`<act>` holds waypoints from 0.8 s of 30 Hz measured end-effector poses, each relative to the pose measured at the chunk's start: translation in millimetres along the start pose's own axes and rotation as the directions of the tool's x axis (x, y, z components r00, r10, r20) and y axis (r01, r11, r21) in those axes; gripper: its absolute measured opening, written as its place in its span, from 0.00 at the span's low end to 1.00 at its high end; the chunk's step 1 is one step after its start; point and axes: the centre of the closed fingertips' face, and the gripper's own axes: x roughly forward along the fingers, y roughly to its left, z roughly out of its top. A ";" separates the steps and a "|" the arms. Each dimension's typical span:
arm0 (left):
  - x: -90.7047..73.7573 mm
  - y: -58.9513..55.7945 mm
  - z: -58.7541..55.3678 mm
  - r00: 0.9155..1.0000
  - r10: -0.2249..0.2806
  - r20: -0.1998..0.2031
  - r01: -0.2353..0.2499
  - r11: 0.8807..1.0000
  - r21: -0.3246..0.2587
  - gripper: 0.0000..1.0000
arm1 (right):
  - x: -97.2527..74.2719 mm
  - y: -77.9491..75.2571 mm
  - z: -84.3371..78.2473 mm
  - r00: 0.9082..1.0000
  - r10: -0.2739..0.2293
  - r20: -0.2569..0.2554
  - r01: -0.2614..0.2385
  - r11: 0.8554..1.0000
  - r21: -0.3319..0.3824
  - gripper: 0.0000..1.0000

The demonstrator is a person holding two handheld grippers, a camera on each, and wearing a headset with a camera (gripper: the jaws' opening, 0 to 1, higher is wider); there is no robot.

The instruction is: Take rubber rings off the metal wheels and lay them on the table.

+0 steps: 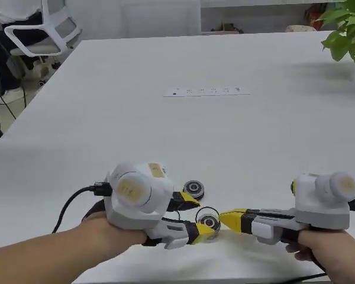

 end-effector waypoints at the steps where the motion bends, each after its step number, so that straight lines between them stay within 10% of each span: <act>1: -2.5 0.4 1.3 1.000 0.002 0.004 -0.002 1.000 0.001 0.36 | -0.3 0.3 0.3 1.000 0.001 0.000 -0.001 1.000 -0.001 0.00; 24: -65.1 25.2 13.5 0.993 0.089 0.083 -0.085 0.995 -0.051 0.60 | 8.5 17.4 37.8 0.999 0.040 -0.001 -0.040 0.997 -0.066 0.00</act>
